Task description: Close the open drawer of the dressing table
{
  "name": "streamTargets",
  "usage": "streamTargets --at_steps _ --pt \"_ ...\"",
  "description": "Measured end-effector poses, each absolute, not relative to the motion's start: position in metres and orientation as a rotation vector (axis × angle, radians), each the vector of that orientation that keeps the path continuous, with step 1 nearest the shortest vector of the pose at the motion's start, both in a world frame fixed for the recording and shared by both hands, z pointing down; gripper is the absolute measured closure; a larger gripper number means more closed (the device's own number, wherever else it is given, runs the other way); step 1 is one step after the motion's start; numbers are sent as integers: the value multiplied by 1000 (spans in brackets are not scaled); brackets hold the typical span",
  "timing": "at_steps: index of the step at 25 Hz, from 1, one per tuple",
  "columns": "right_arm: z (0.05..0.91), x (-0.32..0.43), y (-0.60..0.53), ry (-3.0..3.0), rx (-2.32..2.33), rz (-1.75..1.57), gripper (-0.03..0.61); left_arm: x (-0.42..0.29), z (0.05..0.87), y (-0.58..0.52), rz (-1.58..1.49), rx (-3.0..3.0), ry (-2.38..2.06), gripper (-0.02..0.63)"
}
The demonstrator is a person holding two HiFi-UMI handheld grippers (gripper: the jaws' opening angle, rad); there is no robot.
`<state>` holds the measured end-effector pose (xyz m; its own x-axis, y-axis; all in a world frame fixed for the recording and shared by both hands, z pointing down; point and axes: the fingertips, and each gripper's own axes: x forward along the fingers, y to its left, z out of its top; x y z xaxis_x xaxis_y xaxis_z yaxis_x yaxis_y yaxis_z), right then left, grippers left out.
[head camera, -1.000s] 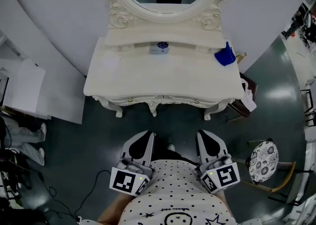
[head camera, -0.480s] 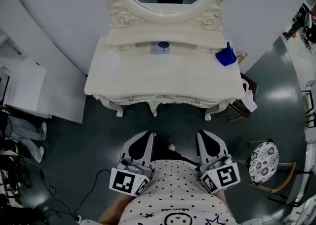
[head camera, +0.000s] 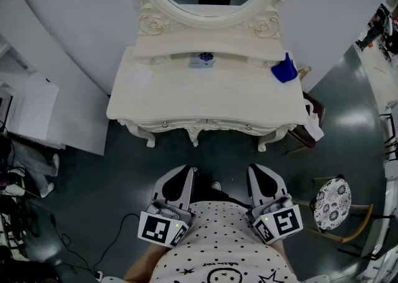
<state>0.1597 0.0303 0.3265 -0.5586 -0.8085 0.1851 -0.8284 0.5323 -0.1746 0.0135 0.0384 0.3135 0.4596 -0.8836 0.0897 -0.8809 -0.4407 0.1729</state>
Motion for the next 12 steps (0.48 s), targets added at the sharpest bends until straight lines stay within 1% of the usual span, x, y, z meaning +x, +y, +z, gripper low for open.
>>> streamTargets --at_steps 12 --pt "326 157 31 -2681 1425 370 569 10 315 40 -26 2496 -1541 603"
